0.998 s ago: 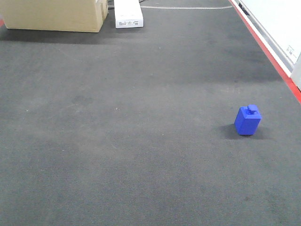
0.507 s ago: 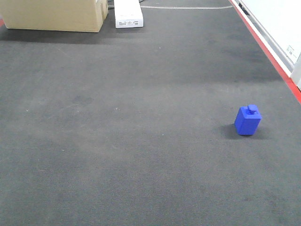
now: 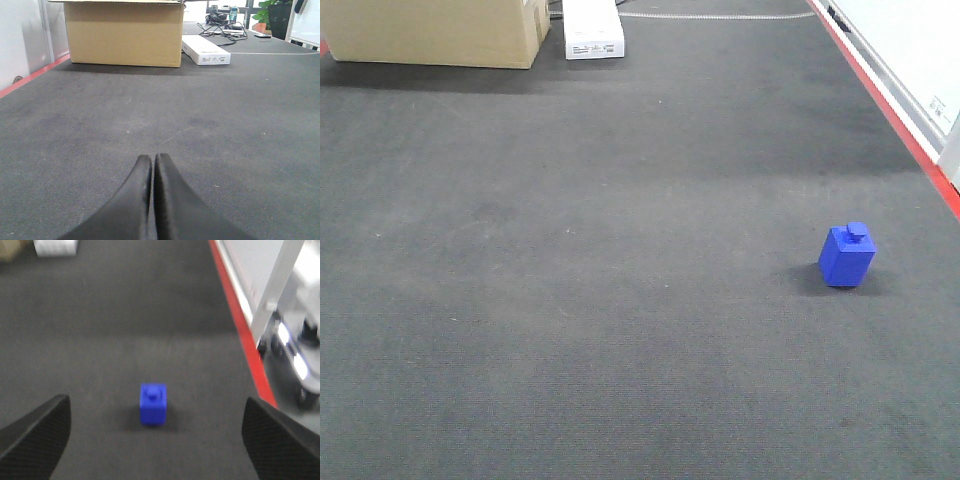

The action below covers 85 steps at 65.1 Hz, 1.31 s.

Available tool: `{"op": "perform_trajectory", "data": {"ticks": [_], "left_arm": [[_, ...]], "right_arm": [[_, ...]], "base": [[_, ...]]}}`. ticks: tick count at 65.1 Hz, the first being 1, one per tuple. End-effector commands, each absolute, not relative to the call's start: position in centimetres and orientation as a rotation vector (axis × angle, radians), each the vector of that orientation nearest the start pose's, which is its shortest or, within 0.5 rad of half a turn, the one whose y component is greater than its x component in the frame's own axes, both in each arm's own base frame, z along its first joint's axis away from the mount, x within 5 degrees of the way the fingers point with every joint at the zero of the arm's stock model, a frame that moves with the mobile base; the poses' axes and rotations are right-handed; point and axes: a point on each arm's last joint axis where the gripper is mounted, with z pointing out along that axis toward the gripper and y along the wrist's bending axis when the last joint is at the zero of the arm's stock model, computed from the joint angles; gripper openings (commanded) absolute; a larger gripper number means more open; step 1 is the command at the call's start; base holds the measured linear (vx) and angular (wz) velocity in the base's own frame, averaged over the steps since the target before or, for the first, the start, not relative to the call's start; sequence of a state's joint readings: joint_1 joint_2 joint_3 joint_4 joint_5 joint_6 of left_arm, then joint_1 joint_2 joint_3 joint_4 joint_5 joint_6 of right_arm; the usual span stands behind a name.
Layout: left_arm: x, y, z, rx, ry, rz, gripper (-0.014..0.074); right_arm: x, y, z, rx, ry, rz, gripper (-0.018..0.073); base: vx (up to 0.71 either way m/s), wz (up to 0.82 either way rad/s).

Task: Pour parts from conveyor to right shelf

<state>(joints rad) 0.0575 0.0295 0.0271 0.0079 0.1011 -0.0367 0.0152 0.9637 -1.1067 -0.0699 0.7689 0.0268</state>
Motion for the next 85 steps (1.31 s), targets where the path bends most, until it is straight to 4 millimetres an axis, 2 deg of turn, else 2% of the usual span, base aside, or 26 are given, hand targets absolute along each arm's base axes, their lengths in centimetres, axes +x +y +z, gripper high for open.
{"op": "perform_trajectory", "data": {"ticks": [1,12,21,34,47,58,64,74,85], "left_arm": [[6.0,0.4,20.6,-0.081,1.555,0.011,-0.0006],[6.0,0.4,20.6,-0.081,1.555,0.011,-0.0006],[6.0,0.4,20.6,-0.081,1.555,0.011,-0.0006],[6.0,0.4,20.6,-0.081,1.555,0.011,-0.0006],[6.0,0.4,20.6,-0.081,1.555,0.011,-0.0006],[6.0,0.4,20.6,-0.081,1.555,0.011,-0.0006],[6.0,0.4,20.6,-0.081,1.555,0.011,-0.0006],[6.0,0.4,20.6,-0.081,1.555,0.011,-0.0006],[6.0,0.4,20.6,-0.081,1.555,0.011,-0.0006]], "right_arm": [[21.8,-0.4,41.6,0.0,2.198,-0.073,0.065],[27.8,-0.4,39.7,-0.086,2.495,-0.117,0.0643],[32.0,0.0,38.4,-0.182,2.668,-0.073,0.0636],[36.9,0.4,36.3,-0.194,2.729,-0.014,0.063],[38.9,-0.3,33.4,-0.195,2.801,-0.02,0.0624],[39.7,-3.0,31.8,-0.101,2.839,0.065,0.0616],[39.9,-3.8,31.4,-0.088,2.835,0.12,0.0613],[40.4,-3.3,31.2,-0.136,2.797,0.132,0.0607],[41.3,-2.8,29.8,-0.161,2.82,0.11,0.0602]], "base": [[0.0,0.0],[0.0,0.0],[0.0,0.0],[0.0,0.0],[0.0,0.0],[0.0,0.0],[0.0,0.0],[0.0,0.0],[0.0,0.0]]}}
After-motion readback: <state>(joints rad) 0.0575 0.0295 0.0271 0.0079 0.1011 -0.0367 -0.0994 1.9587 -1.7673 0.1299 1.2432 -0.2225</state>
